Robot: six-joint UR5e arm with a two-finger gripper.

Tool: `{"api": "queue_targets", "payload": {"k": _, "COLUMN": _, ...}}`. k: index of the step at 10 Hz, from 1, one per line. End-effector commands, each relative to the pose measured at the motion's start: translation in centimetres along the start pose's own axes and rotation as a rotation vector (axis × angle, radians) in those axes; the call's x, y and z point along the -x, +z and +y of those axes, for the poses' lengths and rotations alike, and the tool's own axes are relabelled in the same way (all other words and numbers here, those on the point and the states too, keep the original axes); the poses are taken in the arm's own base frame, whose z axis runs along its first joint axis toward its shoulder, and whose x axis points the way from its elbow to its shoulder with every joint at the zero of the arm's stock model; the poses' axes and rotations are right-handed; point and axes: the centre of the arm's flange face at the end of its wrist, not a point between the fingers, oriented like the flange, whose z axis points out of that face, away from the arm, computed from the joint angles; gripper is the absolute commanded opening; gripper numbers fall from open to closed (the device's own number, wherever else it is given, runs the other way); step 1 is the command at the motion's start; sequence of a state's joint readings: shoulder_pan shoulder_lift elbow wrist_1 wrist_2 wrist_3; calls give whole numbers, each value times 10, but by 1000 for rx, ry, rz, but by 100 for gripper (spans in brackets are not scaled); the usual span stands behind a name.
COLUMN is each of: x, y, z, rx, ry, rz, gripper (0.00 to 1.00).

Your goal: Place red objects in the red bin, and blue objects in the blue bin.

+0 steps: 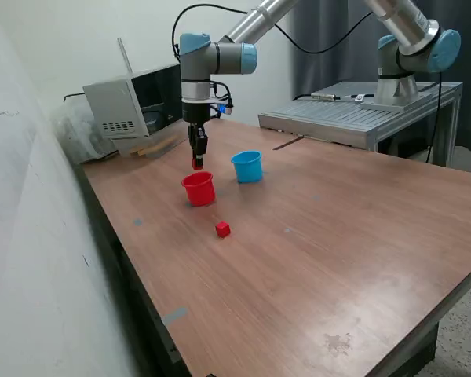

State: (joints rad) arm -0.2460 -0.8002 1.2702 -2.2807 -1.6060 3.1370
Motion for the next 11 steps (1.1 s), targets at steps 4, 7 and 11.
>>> {"api": "queue_targets", "payload": {"k": 4, "x": 4, "y": 3, "z": -3, "rx": -5, "ry": 4, "rz": -1, "gripper": 100}}
{"api": "queue_targets", "payload": {"k": 7, "x": -8, "y": -34, "z": -13, "rx": 20, "ry": -13, "rz": 3, "gripper": 100}}
{"api": "queue_targets", "payload": {"k": 11, "x": -106, "y": -191, "z": -79, "rx": 106, "ry": -160, "rz": 54, "gripper": 100}}
